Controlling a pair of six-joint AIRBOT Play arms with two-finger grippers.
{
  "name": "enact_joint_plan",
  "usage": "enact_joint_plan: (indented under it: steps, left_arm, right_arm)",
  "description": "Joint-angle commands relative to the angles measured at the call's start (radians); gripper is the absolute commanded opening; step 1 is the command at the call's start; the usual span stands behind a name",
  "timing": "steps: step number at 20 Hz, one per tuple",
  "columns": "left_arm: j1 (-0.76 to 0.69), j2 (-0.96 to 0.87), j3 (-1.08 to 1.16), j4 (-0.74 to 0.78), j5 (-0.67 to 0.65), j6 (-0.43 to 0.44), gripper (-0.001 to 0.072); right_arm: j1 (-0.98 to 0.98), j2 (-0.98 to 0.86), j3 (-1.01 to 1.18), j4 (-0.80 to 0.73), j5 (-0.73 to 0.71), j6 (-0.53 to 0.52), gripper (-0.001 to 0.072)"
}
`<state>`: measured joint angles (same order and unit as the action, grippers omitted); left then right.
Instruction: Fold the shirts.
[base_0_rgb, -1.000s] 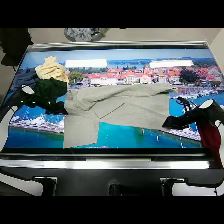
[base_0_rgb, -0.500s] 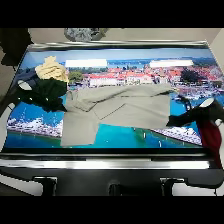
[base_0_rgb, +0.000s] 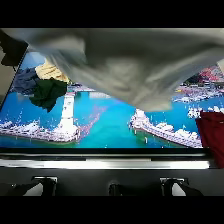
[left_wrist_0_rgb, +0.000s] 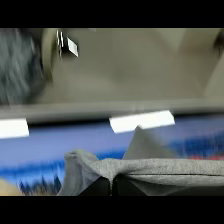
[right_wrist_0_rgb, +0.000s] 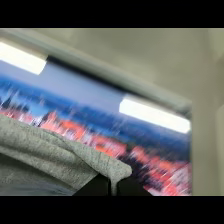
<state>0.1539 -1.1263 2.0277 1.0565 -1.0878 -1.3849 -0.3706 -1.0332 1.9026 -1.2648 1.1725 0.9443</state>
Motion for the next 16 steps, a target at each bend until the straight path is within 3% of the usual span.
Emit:
enact_joint_plan:
  steps: [1,5,10,13,16]
  left_arm:
    - [0.000,0.261,-0.016,0.021,0.189,-0.023,0.0032]
    - [0.000,0.364,-0.045,0.036,0.192,-0.022,0.0032]
    - [0.000,0.356,-0.045,0.052,0.186,-0.022,0.0032]
    - [0.000,0.302,-0.046,0.055,0.111,-0.022,0.0032]
    - [0.000,0.140,-0.050,0.055,-0.098,-0.048,0.0032]
  right_arm:
    - [0.000,0.202,0.135,-0.096,-0.041,0.018,0.0045]
    - [0.000,0.295,0.135,-0.180,-0.019,0.018,0.0045]
    - [0.000,0.271,0.135,-0.187,-0.003,0.017,0.0045]
    - [0.000,0.175,0.135,-0.169,0.141,0.016,0.0044]
    - [0.000,-0.050,0.120,-0.077,0.349,-0.018,0.0044]
